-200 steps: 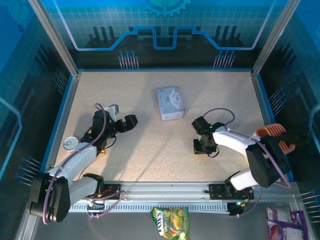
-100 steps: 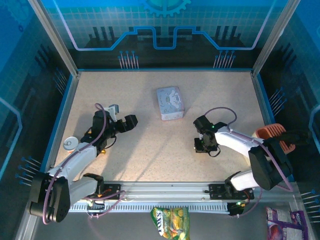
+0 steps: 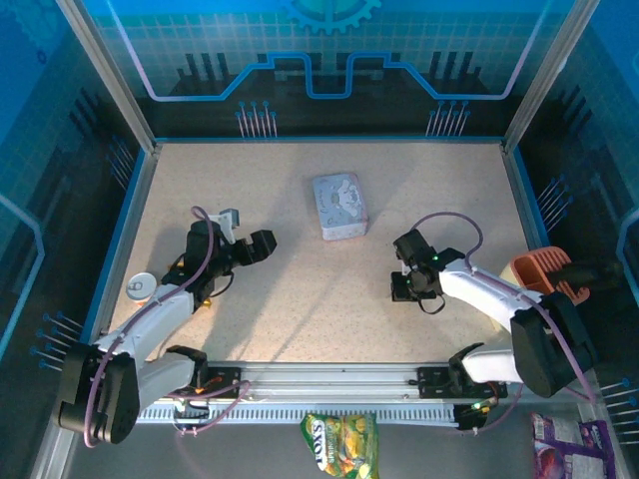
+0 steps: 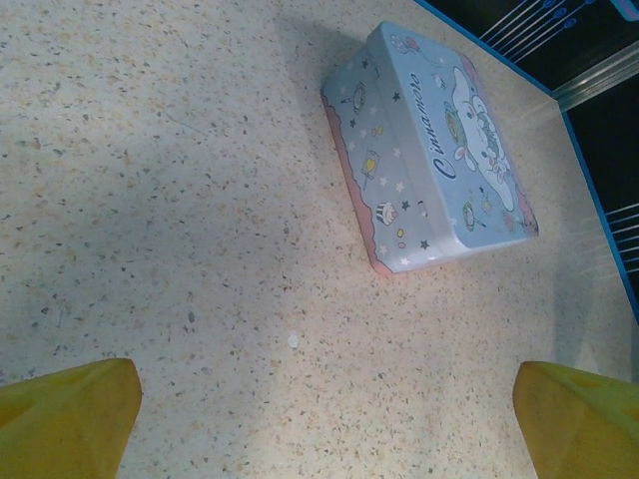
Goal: Unlock the padlock with the key
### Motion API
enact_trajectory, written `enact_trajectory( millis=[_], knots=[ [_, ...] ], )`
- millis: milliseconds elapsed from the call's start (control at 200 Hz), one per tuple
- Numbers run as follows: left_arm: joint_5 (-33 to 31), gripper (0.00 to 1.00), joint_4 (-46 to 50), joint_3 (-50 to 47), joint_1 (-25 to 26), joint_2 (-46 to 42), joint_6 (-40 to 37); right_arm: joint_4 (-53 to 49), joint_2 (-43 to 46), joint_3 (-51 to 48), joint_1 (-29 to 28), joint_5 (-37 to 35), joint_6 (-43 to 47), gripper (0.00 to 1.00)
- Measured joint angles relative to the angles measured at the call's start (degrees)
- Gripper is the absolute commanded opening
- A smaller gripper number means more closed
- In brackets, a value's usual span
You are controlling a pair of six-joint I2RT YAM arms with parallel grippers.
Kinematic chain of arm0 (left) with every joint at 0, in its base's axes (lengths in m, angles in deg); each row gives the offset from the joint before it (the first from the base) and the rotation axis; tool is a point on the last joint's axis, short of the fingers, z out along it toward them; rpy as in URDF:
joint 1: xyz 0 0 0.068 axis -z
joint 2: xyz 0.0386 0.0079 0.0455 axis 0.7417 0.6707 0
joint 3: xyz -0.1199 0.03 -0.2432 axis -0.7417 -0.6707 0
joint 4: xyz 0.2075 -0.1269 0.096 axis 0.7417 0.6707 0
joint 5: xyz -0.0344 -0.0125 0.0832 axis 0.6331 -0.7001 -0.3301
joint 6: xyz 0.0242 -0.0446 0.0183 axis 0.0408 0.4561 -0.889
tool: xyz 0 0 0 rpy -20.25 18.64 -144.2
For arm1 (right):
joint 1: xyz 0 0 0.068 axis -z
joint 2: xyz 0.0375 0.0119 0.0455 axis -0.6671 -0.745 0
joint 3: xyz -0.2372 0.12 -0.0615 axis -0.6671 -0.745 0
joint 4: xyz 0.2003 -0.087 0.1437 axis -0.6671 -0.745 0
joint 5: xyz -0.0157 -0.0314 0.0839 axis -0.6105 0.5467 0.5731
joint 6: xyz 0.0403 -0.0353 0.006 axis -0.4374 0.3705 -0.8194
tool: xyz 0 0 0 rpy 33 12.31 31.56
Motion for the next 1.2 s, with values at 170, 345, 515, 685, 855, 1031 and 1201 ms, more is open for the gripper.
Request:
enact_trajectory(
  millis=[170, 345, 515, 685, 855, 1031, 1201],
  knots=[
    [2.23, 0.94, -0.13, 0.00, 1.53, 0.02, -0.22, 0.46, 0.74, 0.00, 0.61, 0.46, 0.00, 0.00],
    [6.56, 0.90, -3.10, 0.02, 8.96, 2.95, -1.79, 0.61, 1.77, 0.02, 1.11, 1.81, -0.24, 0.00],
    [10.14, 0.88, -4.48, 0.11, 18.51, 7.76, -5.27, 0.70, 1.79, 0.02, 1.38, 3.32, -0.94, 0.00],
    [11.39, 0.87, -6.34, 0.11, 24.15, 9.88, -8.00, 0.83, 3.15, 0.02, 1.57, 5.03, -1.57, 0.00],
    [11.30, 0.85, -8.70, 0.11, 25.44, 9.90, -10.32, 0.04, 5.92, 0.92, 1.73, 6.27, -2.14, 0.00],
    [9.79, 0.82, -13.25, -0.96, 27.32, 9.88, -13.05, -1.33, 8.50, 3.56, 1.73, 8.20, -3.15, 0.00],
    [8.39, 0.81, -20.83, -4.55, 29.44, 9.88, -16.22, -3.28, 11.08, 7.32, 1.73, 10.12, -4.33, 0.00]
  ],
)
